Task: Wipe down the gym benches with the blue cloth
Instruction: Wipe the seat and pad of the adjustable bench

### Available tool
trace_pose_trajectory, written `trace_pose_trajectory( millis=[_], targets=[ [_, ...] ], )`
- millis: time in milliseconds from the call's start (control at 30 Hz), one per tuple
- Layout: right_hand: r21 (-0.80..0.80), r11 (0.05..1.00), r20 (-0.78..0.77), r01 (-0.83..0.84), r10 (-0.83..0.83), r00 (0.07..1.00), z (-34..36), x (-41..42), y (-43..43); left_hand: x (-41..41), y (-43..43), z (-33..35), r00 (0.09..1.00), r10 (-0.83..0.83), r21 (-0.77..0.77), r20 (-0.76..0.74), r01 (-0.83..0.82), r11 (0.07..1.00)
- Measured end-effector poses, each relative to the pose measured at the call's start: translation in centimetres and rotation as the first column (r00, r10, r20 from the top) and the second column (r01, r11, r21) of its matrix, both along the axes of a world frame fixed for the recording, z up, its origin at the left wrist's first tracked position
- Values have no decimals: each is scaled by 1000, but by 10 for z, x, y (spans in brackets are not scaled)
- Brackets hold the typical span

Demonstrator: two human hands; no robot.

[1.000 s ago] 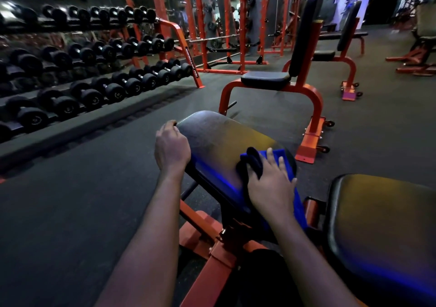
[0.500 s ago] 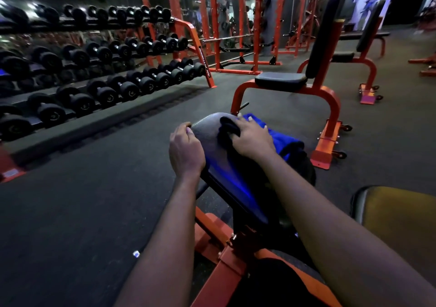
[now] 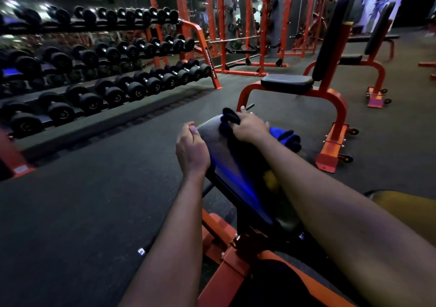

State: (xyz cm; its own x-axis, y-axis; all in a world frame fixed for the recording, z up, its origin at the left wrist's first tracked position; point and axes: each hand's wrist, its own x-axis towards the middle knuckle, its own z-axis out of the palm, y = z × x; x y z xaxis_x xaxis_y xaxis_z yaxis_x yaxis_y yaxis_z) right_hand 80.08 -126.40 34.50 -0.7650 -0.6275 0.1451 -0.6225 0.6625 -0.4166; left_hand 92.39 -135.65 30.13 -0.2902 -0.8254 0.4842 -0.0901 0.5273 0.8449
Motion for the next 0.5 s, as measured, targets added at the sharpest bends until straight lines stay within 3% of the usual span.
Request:
trace_pose_trajectory(
  millis=[100,200,367,500],
  targets=[
    [80,974,-42,-210,214,976,-2,18,13,10,-6,3,994,-105,7,8,105,994],
    [67,932,117,-356,347,930,10,12,40,19,-18,-4,979,-204,-15,29,204,979],
    [198,931,57,-305,300,952,-7,-13,66,22,-28,-8,966,-247,-62,71,251,966],
    [89,976,-63,-198,204,977,-24,-7,41,24,-30,-14,966,-255,-76,52,258,963]
  ],
)
